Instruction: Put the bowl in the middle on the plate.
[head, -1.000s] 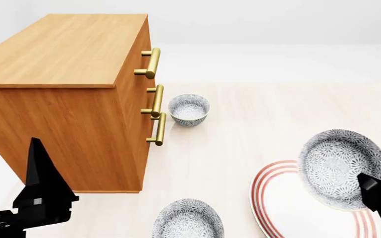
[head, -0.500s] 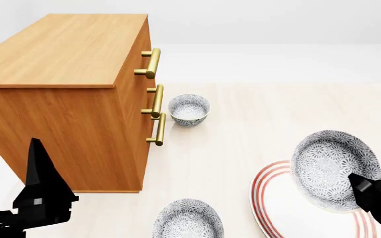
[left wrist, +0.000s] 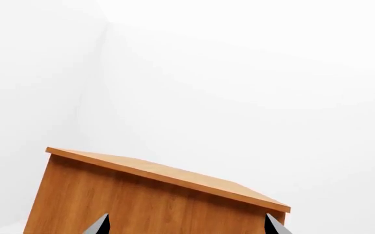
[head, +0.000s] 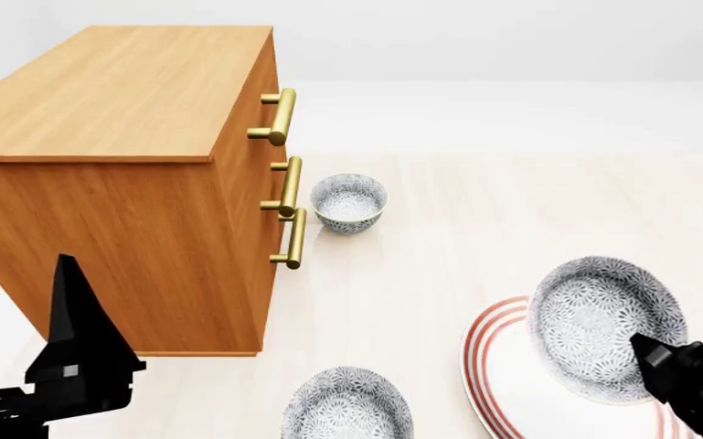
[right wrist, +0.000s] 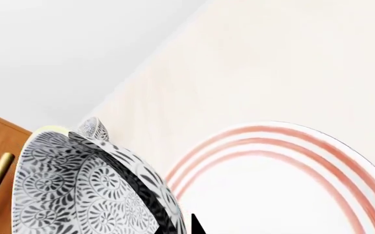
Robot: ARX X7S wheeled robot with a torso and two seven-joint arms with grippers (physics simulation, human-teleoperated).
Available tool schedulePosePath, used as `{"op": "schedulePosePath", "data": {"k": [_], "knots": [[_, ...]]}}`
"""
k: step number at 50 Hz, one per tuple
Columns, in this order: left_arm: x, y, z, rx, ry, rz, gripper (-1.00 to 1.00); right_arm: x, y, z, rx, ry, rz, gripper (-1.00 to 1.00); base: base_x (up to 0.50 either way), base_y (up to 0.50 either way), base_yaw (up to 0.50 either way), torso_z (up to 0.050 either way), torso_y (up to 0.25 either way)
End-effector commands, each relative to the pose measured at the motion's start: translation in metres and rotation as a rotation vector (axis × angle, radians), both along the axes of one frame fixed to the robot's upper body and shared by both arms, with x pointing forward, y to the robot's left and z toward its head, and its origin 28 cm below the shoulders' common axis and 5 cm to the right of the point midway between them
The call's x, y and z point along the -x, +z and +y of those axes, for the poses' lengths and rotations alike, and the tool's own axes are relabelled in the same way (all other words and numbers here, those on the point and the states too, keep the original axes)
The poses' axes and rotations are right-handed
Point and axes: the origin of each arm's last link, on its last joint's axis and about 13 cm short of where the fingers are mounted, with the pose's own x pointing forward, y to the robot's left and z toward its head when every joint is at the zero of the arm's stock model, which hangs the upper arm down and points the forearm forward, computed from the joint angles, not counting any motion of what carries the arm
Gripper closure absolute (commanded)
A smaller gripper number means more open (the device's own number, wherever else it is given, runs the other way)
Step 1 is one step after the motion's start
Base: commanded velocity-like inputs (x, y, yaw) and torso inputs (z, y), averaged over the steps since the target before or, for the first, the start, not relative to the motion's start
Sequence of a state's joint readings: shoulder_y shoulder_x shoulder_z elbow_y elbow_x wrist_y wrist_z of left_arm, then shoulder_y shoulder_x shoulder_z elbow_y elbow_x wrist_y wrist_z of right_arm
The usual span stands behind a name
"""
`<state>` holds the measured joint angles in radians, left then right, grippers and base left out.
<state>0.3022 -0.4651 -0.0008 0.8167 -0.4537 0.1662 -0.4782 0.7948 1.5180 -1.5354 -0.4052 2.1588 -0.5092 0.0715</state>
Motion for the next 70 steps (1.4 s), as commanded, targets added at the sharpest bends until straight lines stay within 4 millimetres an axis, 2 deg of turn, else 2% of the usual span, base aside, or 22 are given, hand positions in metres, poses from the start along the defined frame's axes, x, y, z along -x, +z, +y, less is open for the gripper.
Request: {"op": "schedulePosePath", "data": {"k": [1, 20, 46, 59, 70], "knots": [[0.0, 0.0, 0.0, 0.001, -0.001, -0.001, -1.0, -0.01, 0.006, 0.0, 0.002, 0.016, -0.068, 1.0, 0.0, 0.0, 0.0, 0.0, 0.0], [-0.001, 0.0, 0.0, 0.0, -0.003, 0.001, -1.0, -0.01, -0.002, 0.001, -0.008, 0.01, -0.055, 1.0, 0.0, 0.0, 0.0, 0.0, 0.001], [-0.001, 0.0, 0.0, 0.001, 0.0, 0.002, -1.0, -0.014, -0.032, -0.003, -0.049, 0.006, -0.026, 1.0, 0.0, 0.0, 0.0, 0.0, 0.0], [0.0, -0.001, 0.0, 0.001, -0.001, 0.003, -1.0, -0.014, -0.053, -0.015, -0.064, -0.012, -0.019, 1.0, 0.0, 0.0, 0.0, 0.001, 0.0], [0.0, -0.001, -0.001, 0.001, -0.003, 0.004, -1.0, -0.016, -0.06, -0.014, -0.074, -0.013, -0.017, 1.0, 0.0, 0.0, 0.0, 0.0, 0.0]]}}
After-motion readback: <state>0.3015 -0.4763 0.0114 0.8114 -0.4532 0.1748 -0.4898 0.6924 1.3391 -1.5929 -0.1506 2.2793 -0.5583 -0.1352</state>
